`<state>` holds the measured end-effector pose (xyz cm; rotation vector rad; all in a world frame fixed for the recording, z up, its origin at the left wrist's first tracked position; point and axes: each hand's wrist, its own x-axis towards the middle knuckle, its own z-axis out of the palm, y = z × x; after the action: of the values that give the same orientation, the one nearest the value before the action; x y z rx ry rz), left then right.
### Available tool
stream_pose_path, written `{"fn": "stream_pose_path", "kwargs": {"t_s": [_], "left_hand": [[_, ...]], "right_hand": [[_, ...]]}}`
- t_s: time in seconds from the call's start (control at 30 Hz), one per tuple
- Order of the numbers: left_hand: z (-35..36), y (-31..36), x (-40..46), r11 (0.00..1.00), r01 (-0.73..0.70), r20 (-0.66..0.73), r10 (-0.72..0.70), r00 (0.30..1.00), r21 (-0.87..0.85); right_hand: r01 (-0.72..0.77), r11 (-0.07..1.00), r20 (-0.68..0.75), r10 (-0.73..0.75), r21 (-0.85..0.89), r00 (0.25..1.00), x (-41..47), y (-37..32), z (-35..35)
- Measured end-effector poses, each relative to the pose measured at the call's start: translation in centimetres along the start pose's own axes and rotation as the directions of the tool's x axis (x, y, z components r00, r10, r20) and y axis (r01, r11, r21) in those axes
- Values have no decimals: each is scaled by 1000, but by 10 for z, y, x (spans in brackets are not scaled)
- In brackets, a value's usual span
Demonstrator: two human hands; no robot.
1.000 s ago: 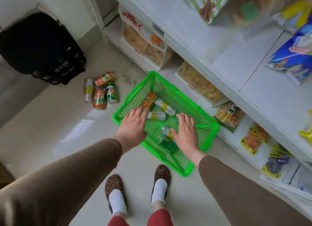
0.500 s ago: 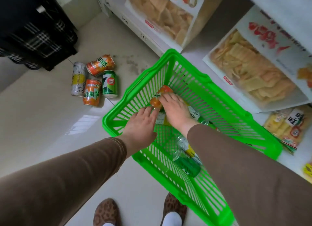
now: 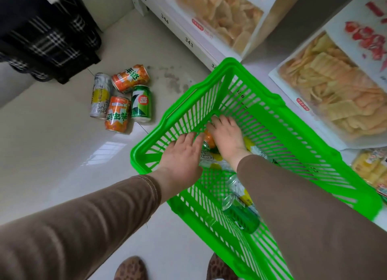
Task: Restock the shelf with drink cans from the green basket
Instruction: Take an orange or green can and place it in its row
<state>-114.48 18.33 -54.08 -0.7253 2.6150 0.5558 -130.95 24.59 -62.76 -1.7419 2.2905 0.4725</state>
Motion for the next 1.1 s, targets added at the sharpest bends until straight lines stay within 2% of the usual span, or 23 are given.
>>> {"fn": "stream_pose_path", "kwargs": {"t_s": [0.07, 0.13, 0.23, 0.33, 0.4, 0.63, 0.8, 0.93, 1.1], "left_hand": [[-9, 0, -7, 1000, 23, 0, -23, 1000, 5], [-26, 3, -18, 999, 53, 4, -53, 999, 5], [-65, 14, -44, 994, 98, 34, -97, 995, -37], [-130, 29, -76, 991, 114, 4, -114, 993, -69], [-189, 42, -102, 993, 88, -34, -91, 995, -81], [-409, 88, -205, 993, -32, -246, 3, 969, -114], [-548, 129, -262, 989, -136, -393, 100, 914, -65], [-623, 161, -282, 980, -195, -480, 194, 855, 50], [-683, 201, -266, 963, -240, -505, 270, 820, 125]], "right_hand": [[-45, 982, -54, 55, 182, 997, -13, 1, -13], [-137, 893, -52, 176, 428, 983, -33, 0, -39], [-305, 593, 78, 378, 745, 923, -68, -3, -95], [-370, 362, 170, 479, 856, 862, -107, 1, -172], [-368, 273, 184, 521, 889, 833, -137, 10, -239], [-256, 186, 92, 613, 948, 785, -229, 29, -489], [-144, 194, -21, 662, 970, 749, -287, 49, -639], [-38, 219, -130, 699, 975, 703, -323, 67, -718], [32, 206, -180, 763, 978, 621, -341, 113, -769]]}}
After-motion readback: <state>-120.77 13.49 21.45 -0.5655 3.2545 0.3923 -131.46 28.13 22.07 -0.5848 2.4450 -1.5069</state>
